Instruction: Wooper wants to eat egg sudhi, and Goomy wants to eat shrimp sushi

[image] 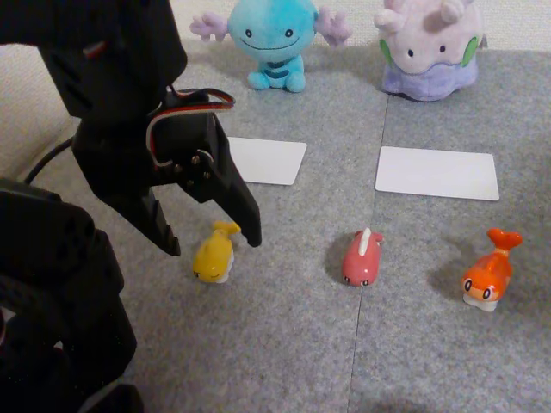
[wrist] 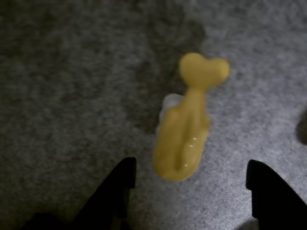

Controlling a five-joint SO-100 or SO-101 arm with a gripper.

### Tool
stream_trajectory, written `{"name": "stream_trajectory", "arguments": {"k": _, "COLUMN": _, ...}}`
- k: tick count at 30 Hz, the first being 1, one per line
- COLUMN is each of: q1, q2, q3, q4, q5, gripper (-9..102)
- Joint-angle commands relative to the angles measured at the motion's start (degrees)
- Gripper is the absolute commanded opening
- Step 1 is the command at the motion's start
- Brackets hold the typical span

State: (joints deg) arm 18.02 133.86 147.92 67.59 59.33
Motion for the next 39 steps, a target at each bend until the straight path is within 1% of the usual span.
{"name": "stream_trajectory", "arguments": {"k": 1, "q1": -0.2, "q2": -1.1, "q3": -1.5, "q4": -0.5, "q5": 0.1, "gripper": 27}}
{"name": "stream_trajectory", "arguments": {"k": 3, "q1": -0.2, "q2": -3.3, "q3": -1.5, "q4": -2.2, "q5": 0.2, "gripper": 27}}
{"name": "stream_trajectory", "arguments": {"k": 9, "q1": 0.4, "q2": -15.2, "q3": -1.5, "q4": -10.8, "q5": 0.7, "gripper": 27}}
{"name": "stream_trajectory", "arguments": {"k": 11, "q1": 0.1, "q2": -18.6, "q3": -1.5, "q4": -13.4, "q5": 0.9, "gripper": 23}}
{"name": "stream_trajectory", "arguments": {"k": 14, "q1": 0.1, "q2": -22.1, "q3": -1.8, "q4": -15.5, "q5": 0.9, "gripper": 16}}
{"name": "stream_trajectory", "arguments": {"k": 17, "q1": 0.3, "q2": -23.0, "q3": -2.1, "q4": -15.6, "q5": 0.9, "gripper": 7}}
{"name": "stream_trajectory", "arguments": {"k": 19, "q1": 0.3, "q2": -23.0, "q3": -2.1, "q4": -15.6, "q5": 0.9, "gripper": 4}}
{"name": "stream_trajectory", "arguments": {"k": 29, "q1": 0.7, "q2": -23.0, "q3": -2.3, "q4": -14.4, "q5": 2.4, "gripper": 3}}
{"name": "stream_trajectory", "arguments": {"k": 32, "q1": 0.3, "q2": -23.0, "q3": -3.3, "q4": -14.7, "q5": 4.7, "gripper": 3}}
{"name": "stream_trajectory", "arguments": {"k": 35, "q1": 0.1, "q2": -23.0, "q3": -8.1, "q4": -11.9, "q5": 7.1, "gripper": 3}}
{"name": "stream_trajectory", "arguments": {"k": 39, "q1": -0.3, "q2": -24.1, "q3": -18.9, "q4": -4.7, "q5": 8.5, "gripper": 3}}
